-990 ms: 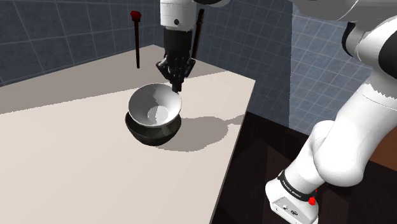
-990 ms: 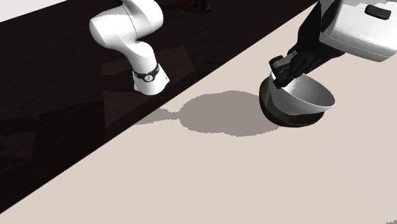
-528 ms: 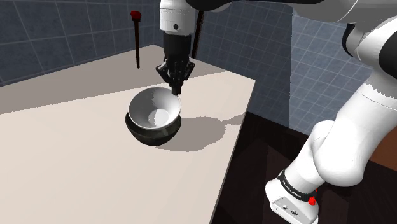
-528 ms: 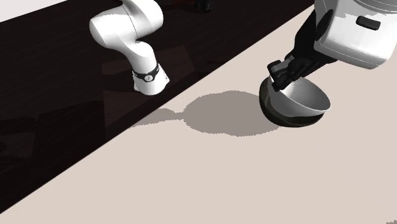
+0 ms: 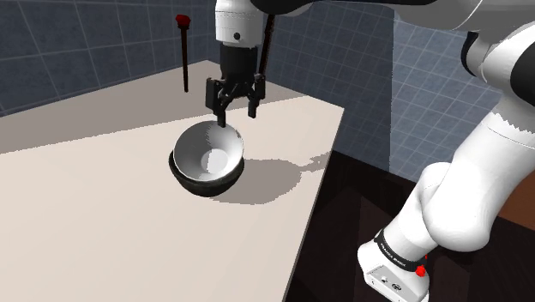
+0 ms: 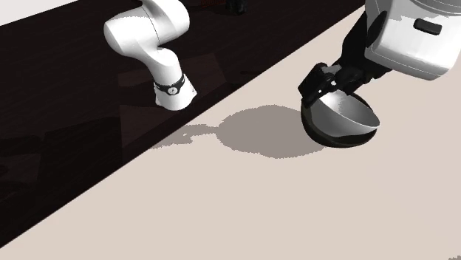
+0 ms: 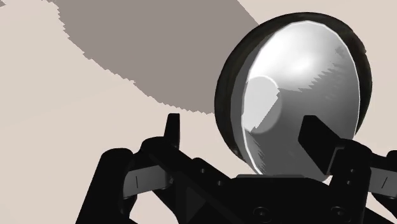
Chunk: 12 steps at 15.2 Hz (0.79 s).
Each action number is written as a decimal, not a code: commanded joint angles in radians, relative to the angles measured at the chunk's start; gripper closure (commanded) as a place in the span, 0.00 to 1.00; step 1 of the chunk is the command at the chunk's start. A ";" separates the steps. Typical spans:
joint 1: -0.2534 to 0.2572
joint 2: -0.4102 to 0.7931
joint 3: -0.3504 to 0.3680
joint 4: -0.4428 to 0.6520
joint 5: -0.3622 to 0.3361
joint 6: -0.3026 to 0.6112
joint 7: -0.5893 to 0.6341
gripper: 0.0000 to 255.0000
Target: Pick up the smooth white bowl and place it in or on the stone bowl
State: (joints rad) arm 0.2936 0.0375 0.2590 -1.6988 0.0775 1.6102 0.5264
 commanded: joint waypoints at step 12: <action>0.000 0.041 -0.001 0.177 -0.010 -0.137 0.010 0.00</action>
